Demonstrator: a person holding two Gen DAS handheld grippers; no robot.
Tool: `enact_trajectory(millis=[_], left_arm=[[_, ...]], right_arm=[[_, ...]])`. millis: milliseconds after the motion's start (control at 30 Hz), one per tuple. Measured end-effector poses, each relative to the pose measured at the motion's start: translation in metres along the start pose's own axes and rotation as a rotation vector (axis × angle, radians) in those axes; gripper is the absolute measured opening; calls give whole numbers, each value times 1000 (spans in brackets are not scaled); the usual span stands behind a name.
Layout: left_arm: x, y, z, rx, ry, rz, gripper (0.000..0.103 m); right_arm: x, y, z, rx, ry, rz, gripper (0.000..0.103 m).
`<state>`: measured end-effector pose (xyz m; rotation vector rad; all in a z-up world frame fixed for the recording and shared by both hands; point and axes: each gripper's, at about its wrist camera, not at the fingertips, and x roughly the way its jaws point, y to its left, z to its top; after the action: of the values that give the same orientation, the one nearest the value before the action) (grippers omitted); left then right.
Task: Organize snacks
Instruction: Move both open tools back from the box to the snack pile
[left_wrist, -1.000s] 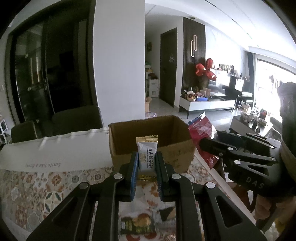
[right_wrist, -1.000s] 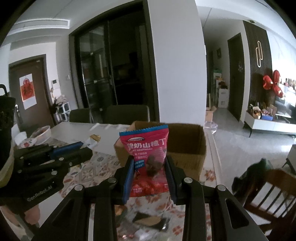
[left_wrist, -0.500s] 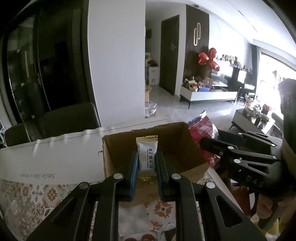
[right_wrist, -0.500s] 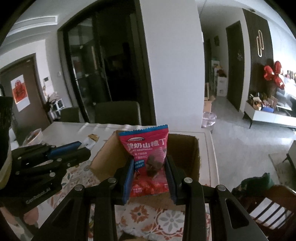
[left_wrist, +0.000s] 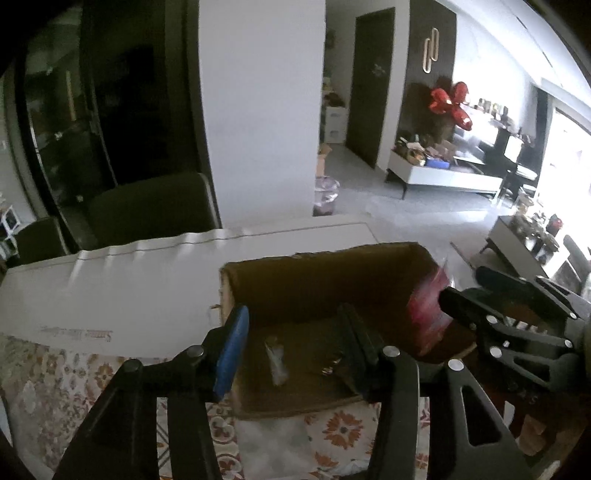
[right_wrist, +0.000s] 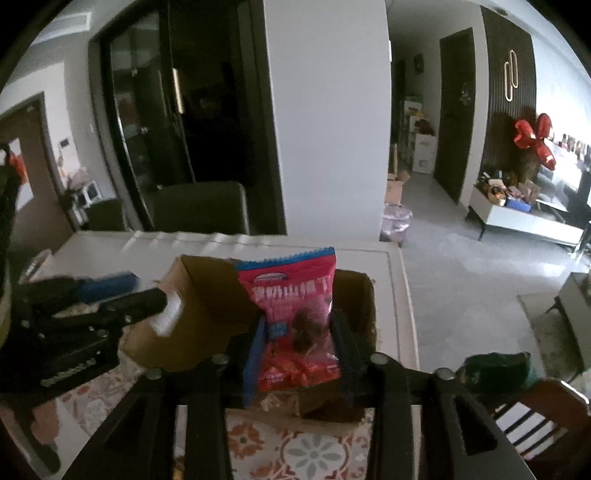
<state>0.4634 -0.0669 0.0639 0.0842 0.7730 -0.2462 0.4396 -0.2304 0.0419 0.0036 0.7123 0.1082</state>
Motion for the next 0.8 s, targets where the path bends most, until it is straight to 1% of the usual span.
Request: enact_trajectory(millis=[33, 67, 133, 200, 400, 500, 667, 733, 800], left_arm=[[-2, 1, -3, 5, -7, 7, 49], [-4, 1, -5, 13, -13, 10, 49], [-10, 0, -10, 21, -26, 19, 52], [-19, -1, -15, 22, -49, 32, 55], [-43, -1, -28, 27, -95, 83, 55], [-61, -5, -38, 40, -123, 95, 60], [-87, -9, -61, 63, -160, 84, 62], [-95, -11, -72, 71, -172, 100, 64], [-103, -12, -84, 84, -183, 96, 64]], right_arm=[[-1, 4, 1, -2, -6, -8, 57], [-2, 4, -1, -9, -10, -16, 57], [-3, 6, -4, -9, 2, 3, 57], [-9, 7, -8, -3, -9, 10, 57], [-26, 6, -18, 6, -39, 11, 57], [-41, 11, -25, 6, -69, 3, 57], [-68, 14, -45, 19, -105, -7, 57], [-76, 14, -53, 27, -113, -4, 57], [-85, 16, -65, 34, -119, -6, 57]])
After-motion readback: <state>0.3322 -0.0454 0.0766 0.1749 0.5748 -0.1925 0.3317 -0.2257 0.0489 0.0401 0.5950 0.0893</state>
